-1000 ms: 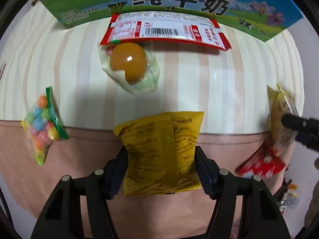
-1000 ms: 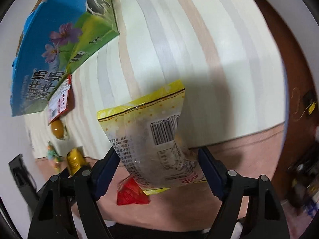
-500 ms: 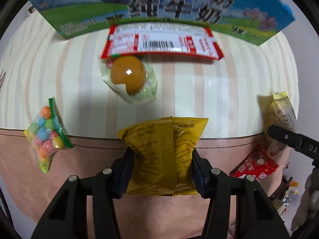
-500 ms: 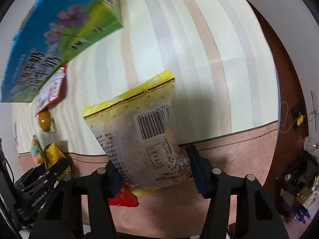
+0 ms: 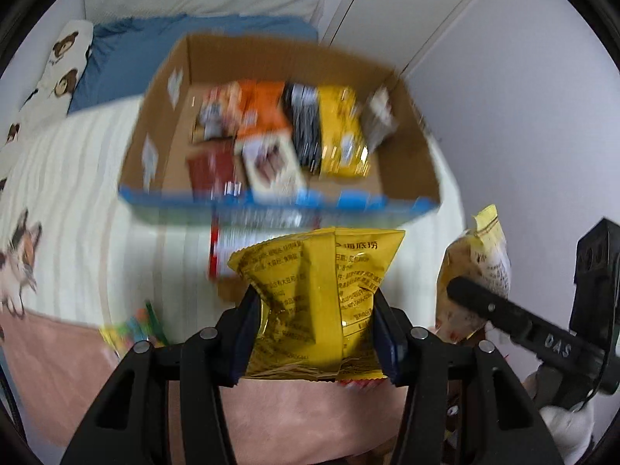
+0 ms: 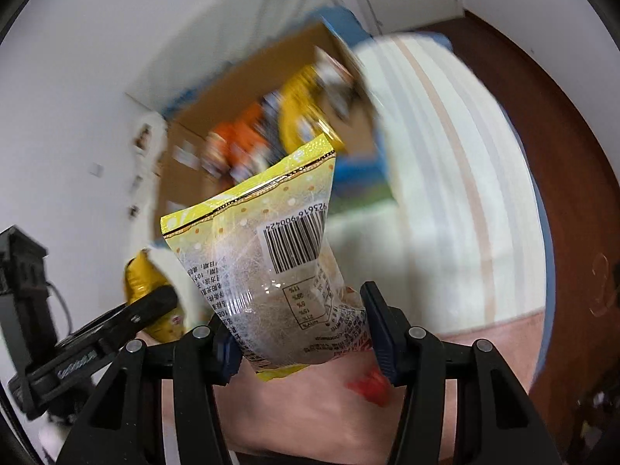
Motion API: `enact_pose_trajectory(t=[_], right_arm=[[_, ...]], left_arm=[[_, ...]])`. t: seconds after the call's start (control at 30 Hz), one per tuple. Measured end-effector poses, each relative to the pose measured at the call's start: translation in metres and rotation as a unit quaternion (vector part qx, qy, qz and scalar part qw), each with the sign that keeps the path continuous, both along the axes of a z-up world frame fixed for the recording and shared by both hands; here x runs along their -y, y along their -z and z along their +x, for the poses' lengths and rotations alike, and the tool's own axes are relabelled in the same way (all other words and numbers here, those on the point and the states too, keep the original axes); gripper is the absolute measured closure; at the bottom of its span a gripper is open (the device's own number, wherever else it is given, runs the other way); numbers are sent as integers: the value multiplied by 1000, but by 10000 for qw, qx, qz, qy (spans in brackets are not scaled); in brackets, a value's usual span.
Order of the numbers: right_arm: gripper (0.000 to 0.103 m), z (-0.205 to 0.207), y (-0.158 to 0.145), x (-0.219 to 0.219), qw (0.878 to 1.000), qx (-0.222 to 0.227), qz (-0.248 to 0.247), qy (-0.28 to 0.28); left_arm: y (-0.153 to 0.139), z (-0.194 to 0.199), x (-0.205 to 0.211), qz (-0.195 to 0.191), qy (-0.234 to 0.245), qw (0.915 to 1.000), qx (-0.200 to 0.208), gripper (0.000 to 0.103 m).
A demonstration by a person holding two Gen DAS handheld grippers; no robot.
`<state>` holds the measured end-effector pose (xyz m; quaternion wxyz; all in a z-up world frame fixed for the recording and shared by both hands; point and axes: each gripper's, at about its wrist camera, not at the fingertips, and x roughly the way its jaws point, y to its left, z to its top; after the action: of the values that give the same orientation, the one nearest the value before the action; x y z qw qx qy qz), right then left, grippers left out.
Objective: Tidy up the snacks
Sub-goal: 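Carry both bags into the box and open both tools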
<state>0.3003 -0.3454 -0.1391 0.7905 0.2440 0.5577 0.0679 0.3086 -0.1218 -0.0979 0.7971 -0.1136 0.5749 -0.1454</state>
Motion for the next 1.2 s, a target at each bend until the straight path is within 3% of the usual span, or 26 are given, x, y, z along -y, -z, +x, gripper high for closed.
enact_pose_trajectory(t=[0.17,0.37,0.6,0.83,0.93,0.97,1.0,1.03,1.13,1.2], right_arm=[[46,47,-38,-19,9995,322,-4,-19],[46,120,-25,-38,9997,119,-230,1],[46,168,15,-57,9982,-281,-528,19],[46,186,54,-54,9966,-620,-540,56],[44,188,77,-55,9929,-1056,-543,-57],[38,192,85,-56,9915,-1179,-543,-89],[20,191,91,-57,9911,-1220,-520,-113],[11,191,93,-57,9908,-1219,-568,-118],[8,191,94,-62,9901,-1206,-695,-170],[8,190,91,-65,9901,-1217,-676,-186]], left_arm=[[-28,52,-20,174,-69,9995,263,54],[-29,131,-48,682,-218,9973,162,53],[27,213,-61,1267,-218,9911,-351,53],[71,257,-62,1811,42,9812,-672,51],[91,268,-68,1881,74,9778,-925,51],[95,270,-70,1858,64,9777,-978,49],[98,271,-73,1818,43,9784,-980,47],[98,271,-74,1804,24,9792,-929,39],[99,271,-76,1553,38,9834,-936,22],[96,268,-70,1582,120,9833,-896,14]])
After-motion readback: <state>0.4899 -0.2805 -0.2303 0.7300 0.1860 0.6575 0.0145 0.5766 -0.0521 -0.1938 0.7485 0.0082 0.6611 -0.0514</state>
